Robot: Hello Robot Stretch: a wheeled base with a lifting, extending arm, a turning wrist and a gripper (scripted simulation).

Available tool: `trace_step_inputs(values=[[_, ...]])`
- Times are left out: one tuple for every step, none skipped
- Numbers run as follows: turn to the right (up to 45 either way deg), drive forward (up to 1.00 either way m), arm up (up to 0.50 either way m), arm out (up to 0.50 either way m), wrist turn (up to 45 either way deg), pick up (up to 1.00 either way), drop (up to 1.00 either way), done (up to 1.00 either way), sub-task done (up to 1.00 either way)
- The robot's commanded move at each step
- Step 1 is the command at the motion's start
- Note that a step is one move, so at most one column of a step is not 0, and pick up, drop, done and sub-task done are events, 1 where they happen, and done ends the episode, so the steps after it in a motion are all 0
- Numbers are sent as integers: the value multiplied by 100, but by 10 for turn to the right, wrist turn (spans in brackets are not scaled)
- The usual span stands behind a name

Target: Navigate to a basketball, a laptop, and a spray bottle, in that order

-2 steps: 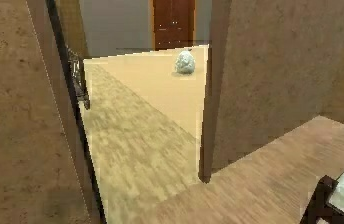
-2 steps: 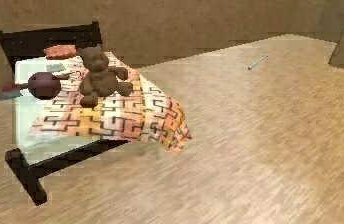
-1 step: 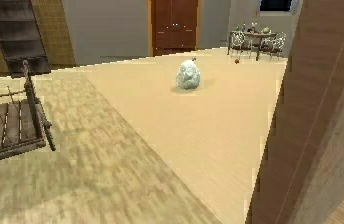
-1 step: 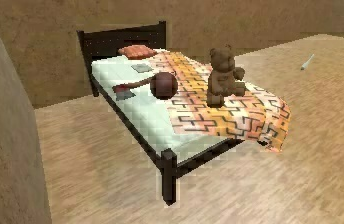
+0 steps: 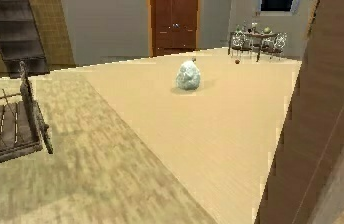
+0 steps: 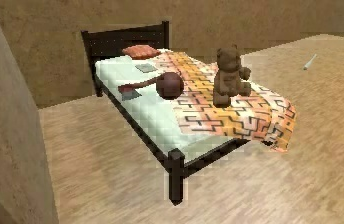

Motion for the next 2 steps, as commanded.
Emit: trace_step_inputs(values=[[-300, 0, 0, 0, 0, 0, 0, 0, 0], [0, 30, 0, 0, 0, 0, 0, 0, 0]])
